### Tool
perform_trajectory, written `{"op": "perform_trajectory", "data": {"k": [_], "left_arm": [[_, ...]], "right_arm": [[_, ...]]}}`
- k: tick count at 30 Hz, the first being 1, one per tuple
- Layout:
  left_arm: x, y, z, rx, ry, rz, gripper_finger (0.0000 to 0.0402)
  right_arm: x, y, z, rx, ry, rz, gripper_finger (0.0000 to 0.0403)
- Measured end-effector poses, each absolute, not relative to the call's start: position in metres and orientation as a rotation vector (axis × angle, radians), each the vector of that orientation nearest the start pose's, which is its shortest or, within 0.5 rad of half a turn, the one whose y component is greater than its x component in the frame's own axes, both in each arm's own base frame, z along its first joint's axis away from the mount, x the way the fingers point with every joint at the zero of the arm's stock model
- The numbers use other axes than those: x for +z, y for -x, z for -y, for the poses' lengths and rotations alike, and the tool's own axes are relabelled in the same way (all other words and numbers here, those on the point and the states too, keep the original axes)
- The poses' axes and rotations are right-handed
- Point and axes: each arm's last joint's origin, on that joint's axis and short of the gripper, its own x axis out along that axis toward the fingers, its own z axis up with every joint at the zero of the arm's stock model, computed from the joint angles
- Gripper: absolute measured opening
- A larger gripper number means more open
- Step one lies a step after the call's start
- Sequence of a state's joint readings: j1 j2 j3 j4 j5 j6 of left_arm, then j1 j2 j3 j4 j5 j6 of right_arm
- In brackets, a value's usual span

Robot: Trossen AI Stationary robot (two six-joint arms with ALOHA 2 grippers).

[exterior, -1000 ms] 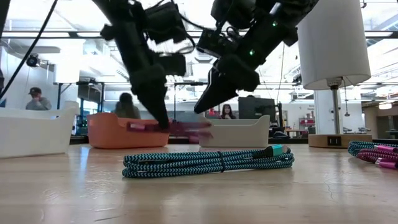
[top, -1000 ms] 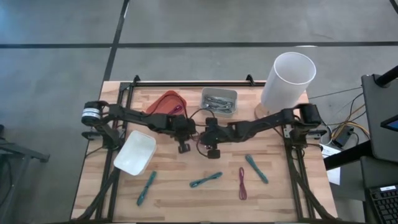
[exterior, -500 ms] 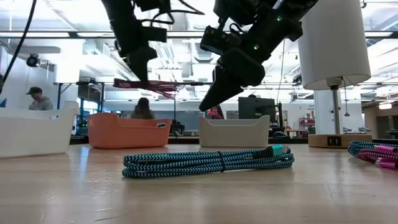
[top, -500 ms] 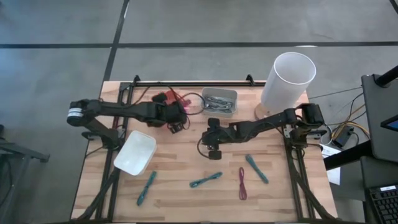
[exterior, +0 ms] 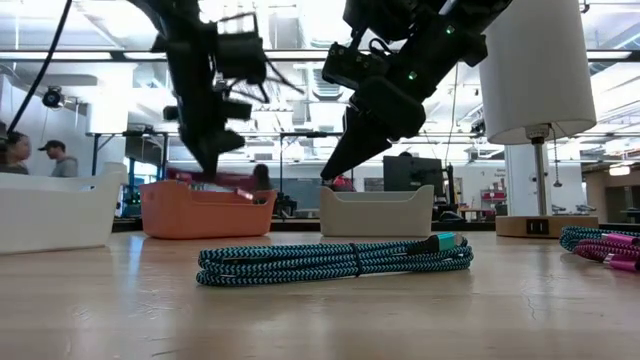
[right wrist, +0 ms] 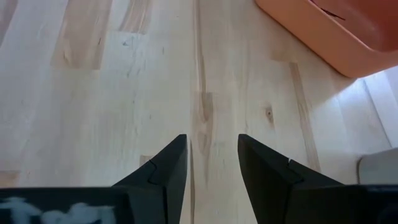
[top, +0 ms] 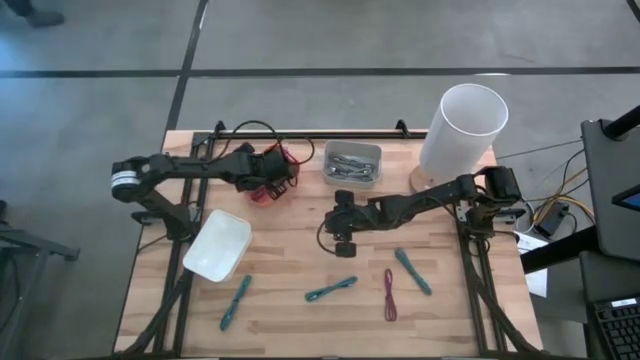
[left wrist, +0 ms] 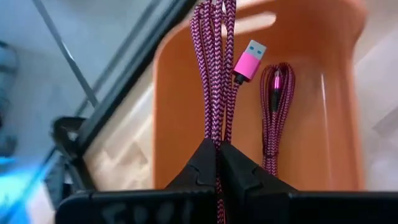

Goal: Pick & Place USB Port
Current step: Put the top pink USB cable into the orange bin

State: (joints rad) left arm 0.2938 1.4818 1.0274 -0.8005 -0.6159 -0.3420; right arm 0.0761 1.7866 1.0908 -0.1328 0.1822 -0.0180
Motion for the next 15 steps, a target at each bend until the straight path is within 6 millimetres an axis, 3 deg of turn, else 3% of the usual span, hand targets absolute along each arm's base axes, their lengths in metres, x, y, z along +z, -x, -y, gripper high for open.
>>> {"op": "perform_trajectory", "data": {"k": [7, 15], "left_arm": [[0.199, -0.250, -0.108, 1.000, 0.126, -1.181, 0.0002], [0.180, -0.253, -0.109, 0.945, 0.197, -1.152, 0.0003]], "right_arm": [[0.179, -0.367, -0.023, -0.092, 0.124, -0.826, 0.0143], [0.179, -0.367, -0.023, -0.092, 0.124, -0.829, 0.0136]]}}
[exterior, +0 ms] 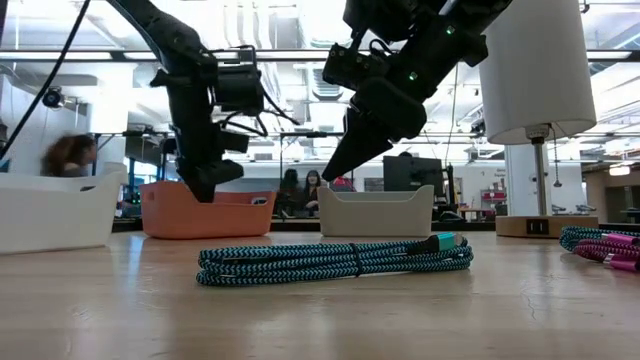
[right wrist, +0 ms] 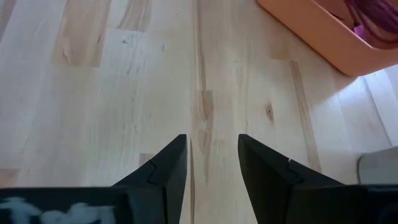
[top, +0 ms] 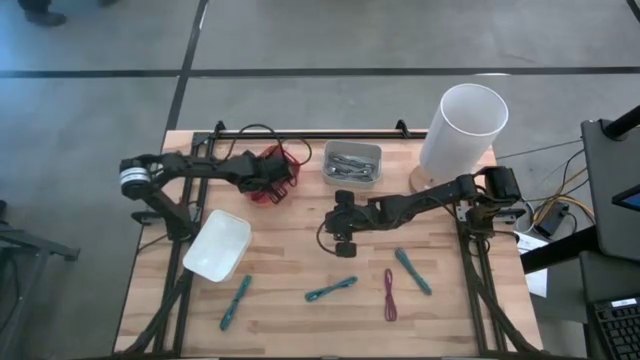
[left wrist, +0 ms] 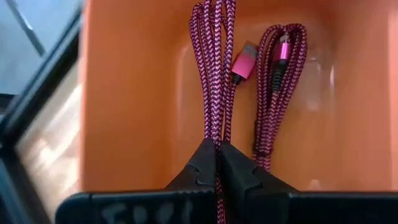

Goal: Pick & Place USB Port
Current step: Put the top pink USB cable into the orange bin, then put the pink USB cable into the orange bin

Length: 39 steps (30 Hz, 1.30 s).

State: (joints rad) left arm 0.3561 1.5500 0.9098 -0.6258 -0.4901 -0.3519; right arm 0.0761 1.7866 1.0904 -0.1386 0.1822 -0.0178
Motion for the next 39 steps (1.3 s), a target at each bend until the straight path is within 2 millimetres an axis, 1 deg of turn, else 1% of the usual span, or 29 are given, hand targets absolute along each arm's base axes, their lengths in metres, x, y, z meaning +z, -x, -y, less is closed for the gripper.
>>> {"op": "perform_trajectory", "data": {"k": [6, 11, 13, 21, 26, 35, 39], "left_arm": [[0.169, -0.250, -0.108, 0.941, 0.197, -1.178, 0.0003], [0.167, -0.249, -0.108, 0.941, 0.196, -1.185, 0.0007], [0.167, -0.249, -0.108, 0.937, 0.191, -1.187, 0.0019], [0.175, -0.254, -0.110, 0.935, 0.186, -1.159, 0.0092], [0.184, -0.260, -0.113, 0.914, 0.154, -1.141, 0.0109], [0.209, -0.275, -0.118, 0.884, 0.114, -1.075, 0.0108], [0.214, -0.278, -0.119, 0.875, 0.101, -1.062, 0.0106]], "right_arm": [[0.179, -0.367, -0.023, -0.092, 0.125, -0.831, 0.0129], [0.179, -0.367, -0.023, -0.092, 0.125, -0.834, 0.0129], [0.179, -0.367, -0.023, -0.095, 0.118, -0.834, 0.0130], [0.176, -0.363, -0.025, -0.103, 0.089, -0.871, 0.0141], [0.180, -0.355, -0.031, -0.139, -0.002, -0.915, 0.0144], [0.189, -0.327, -0.043, -0.265, -0.210, -1.080, 0.0137], [0.196, -0.317, -0.045, -0.303, -0.362, -1.121, 0.0143]]}}
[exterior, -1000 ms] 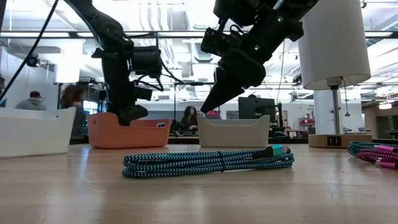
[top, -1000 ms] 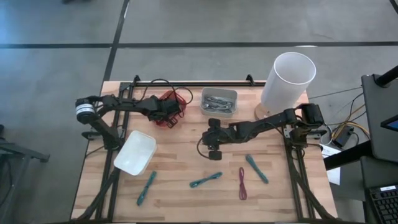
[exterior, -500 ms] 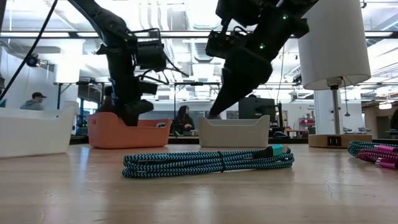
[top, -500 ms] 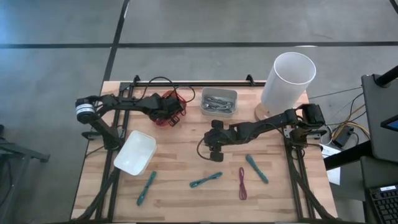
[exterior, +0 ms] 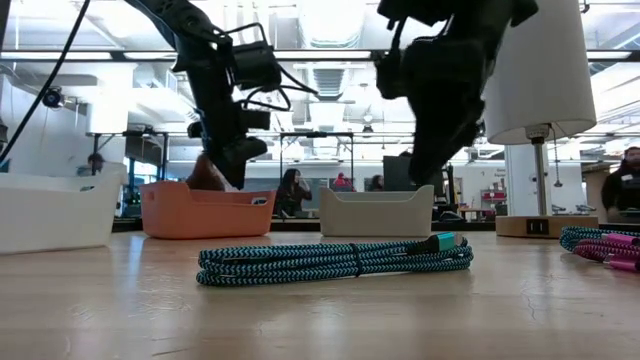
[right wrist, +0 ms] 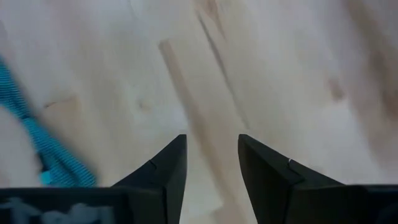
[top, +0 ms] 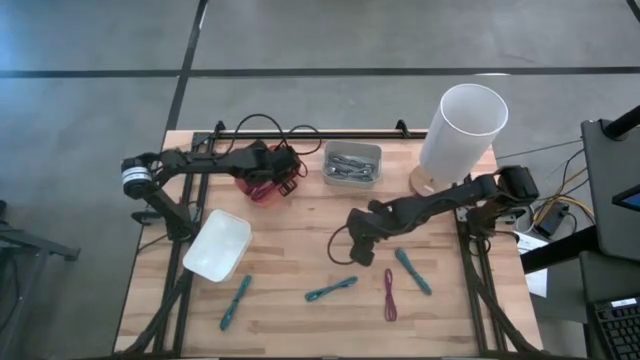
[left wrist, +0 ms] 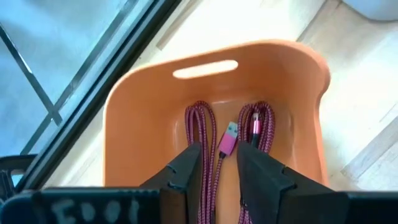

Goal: Pick & Place USB Port
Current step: Put the pink USB cable into the orange bin

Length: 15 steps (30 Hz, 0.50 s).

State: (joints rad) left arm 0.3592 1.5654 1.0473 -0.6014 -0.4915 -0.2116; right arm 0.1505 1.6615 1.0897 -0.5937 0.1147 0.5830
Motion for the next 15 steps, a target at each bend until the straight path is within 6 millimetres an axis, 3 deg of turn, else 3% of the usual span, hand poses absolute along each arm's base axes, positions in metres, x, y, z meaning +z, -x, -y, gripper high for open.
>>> {"op": "perform_trajectory", "data": {"k": [15], "left_arm": [[0.212, -0.276, -0.118, 0.874, 0.100, -1.076, 0.0106]], "right_arm": [[0.196, -0.295, -0.074, -0.265, -0.698, -1.365, 0.0139]]}}
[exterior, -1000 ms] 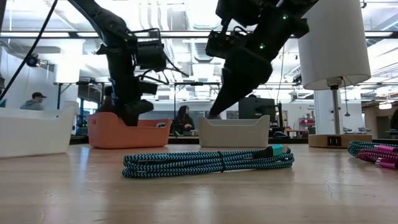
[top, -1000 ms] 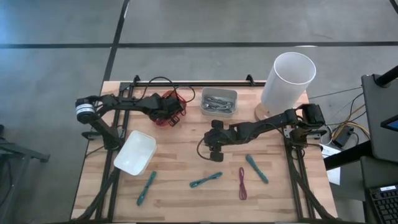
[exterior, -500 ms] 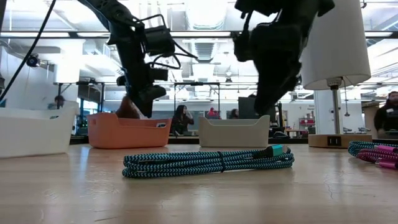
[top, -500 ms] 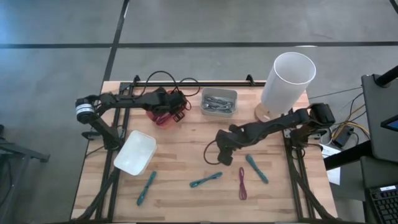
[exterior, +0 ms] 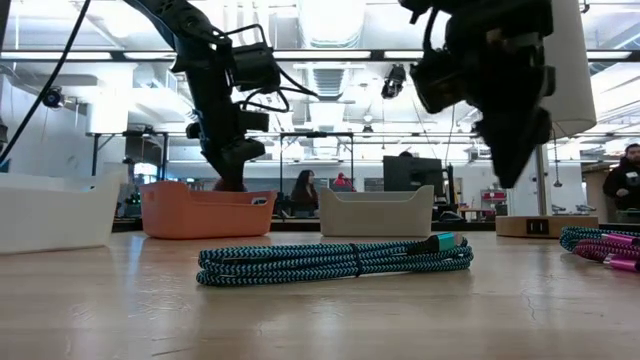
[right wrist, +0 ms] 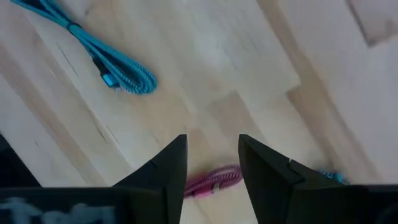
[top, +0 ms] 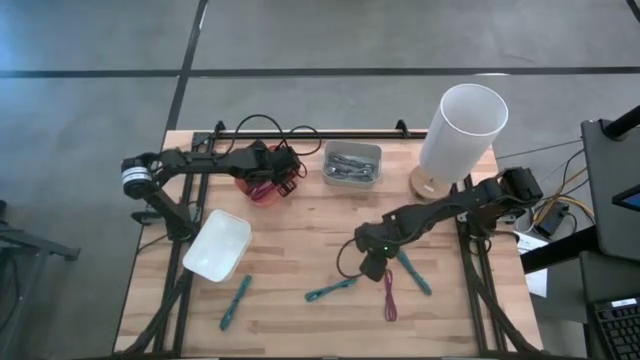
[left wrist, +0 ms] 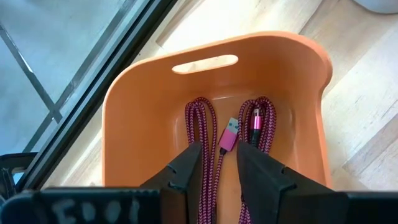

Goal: Pick & Place USB Port
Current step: Put the pink USB cable into the orange bin

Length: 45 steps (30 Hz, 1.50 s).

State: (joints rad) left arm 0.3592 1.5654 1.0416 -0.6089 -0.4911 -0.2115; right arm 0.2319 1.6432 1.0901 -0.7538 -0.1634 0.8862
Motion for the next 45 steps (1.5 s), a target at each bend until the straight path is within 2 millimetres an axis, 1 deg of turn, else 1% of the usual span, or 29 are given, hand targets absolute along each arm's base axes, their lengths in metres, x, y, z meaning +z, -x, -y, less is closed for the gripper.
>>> {"op": "perform_trajectory", "data": {"k": [6, 12, 17, 23, 27, 30, 36, 40, 45], "left_arm": [[0.212, -0.276, -0.118, 0.872, 0.099, -1.082, 0.0106], [0.212, -0.276, -0.118, 0.873, 0.099, -1.081, 0.0106], [0.212, -0.276, -0.118, 0.874, 0.102, -1.080, 0.0106], [0.212, -0.276, -0.118, 0.874, 0.102, -1.079, 0.0106], [0.212, -0.276, -0.118, 0.869, 0.096, -1.082, 0.0106], [0.212, -0.276, -0.118, 0.867, 0.095, -1.083, 0.0106], [0.212, -0.276, -0.118, 0.853, 0.077, -1.092, 0.0106], [0.212, -0.276, -0.118, 0.844, 0.062, -1.099, 0.0106], [0.212, -0.276, -0.117, 0.819, 0.026, -1.115, 0.0106]], "right_arm": [[0.195, -0.285, -0.091, -0.359, -0.766, -1.426, 0.0135], [0.193, -0.275, -0.115, -0.424, -0.828, -1.440, 0.0141], [0.180, -0.265, -0.131, -0.540, -0.863, -1.458, 0.0138], [0.160, -0.265, -0.145, -0.620, -0.882, -1.480, 0.0134], [0.147, -0.273, -0.149, -0.614, -0.898, -1.469, 0.0139], [0.141, -0.277, -0.151, -0.604, -0.904, -1.462, 0.0142], [0.137, -0.278, -0.151, -0.639, -0.919, -1.464, 0.0140], [0.137, -0.278, -0.151, -0.643, -0.914, -1.456, 0.0127], [0.139, -0.280, -0.152, -0.642, -0.905, -1.449, 0.0092]]}}
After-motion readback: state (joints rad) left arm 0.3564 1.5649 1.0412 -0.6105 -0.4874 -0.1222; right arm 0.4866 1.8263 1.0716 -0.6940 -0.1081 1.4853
